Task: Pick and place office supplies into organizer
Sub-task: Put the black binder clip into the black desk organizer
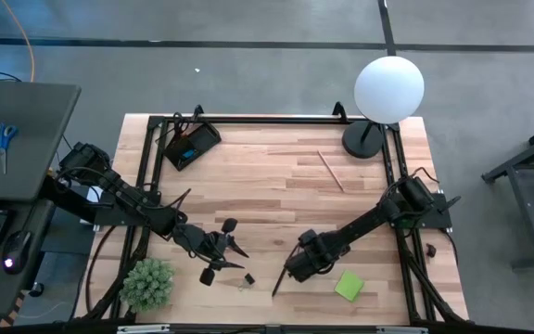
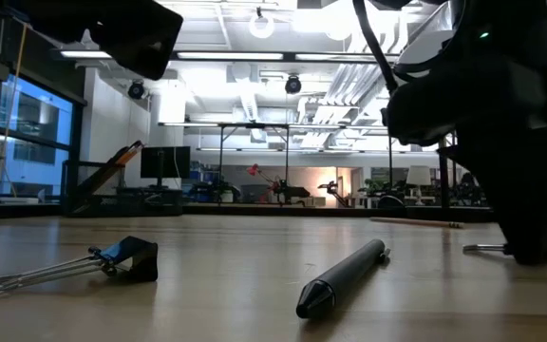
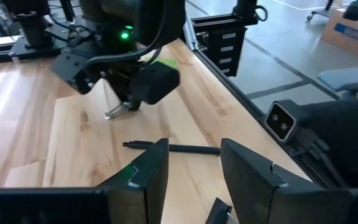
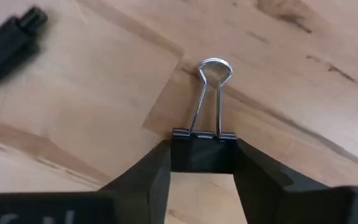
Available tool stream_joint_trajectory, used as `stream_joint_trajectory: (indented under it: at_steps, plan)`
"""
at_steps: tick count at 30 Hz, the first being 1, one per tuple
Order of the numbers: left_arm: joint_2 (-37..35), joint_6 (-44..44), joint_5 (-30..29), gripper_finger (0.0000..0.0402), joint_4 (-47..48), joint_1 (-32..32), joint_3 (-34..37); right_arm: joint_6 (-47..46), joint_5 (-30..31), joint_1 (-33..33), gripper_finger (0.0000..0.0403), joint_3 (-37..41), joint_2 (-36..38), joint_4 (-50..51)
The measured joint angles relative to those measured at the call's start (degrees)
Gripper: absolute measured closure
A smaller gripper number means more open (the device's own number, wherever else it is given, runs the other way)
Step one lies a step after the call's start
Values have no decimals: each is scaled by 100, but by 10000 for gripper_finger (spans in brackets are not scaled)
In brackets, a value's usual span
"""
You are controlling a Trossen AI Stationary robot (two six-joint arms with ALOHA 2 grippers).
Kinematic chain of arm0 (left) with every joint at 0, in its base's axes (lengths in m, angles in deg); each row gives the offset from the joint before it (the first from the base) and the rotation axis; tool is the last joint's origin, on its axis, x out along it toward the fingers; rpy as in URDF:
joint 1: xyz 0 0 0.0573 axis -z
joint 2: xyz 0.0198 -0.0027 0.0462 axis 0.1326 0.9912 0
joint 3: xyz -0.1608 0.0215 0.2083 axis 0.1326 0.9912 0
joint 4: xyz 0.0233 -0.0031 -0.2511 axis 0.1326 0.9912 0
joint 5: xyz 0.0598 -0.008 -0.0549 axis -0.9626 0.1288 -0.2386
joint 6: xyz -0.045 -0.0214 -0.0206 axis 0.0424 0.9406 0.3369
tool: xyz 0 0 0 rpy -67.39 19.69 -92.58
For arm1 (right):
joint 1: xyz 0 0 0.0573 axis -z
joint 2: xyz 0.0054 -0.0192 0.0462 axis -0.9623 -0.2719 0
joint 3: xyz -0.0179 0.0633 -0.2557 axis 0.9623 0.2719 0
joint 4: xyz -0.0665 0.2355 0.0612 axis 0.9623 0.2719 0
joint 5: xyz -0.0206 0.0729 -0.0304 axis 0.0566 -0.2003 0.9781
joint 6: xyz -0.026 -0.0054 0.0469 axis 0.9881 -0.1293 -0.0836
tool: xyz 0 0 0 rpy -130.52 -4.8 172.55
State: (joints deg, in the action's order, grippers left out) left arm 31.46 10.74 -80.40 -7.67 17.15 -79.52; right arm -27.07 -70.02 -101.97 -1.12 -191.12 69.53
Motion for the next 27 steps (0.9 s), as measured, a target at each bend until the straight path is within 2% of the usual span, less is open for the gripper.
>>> stream_joint_trajectory:
  at_steps: [3, 7, 17, 23, 27]
  plan:
    - [0, 0, -162, 268, 49, 0, 0, 164, -120, 2, 276, 0, 0, -4]
    - [-2, -174, -254, 268, 162, -2, 0, 461, -203, 0, 269, -105, -16, 157]
    - [-2, -1055, -836, 268, 281, 0, 0, 1705, 281, 10, 267, -1343, 133, 257]
    - [-2, -2116, -791, 268, 133, 4, 0, 2543, 378, 174, 265, -1959, 131, -275]
    - [-2, -2958, -791, 268, 81, 3, 0, 3003, 469, 327, 264, -2023, 130, -624]
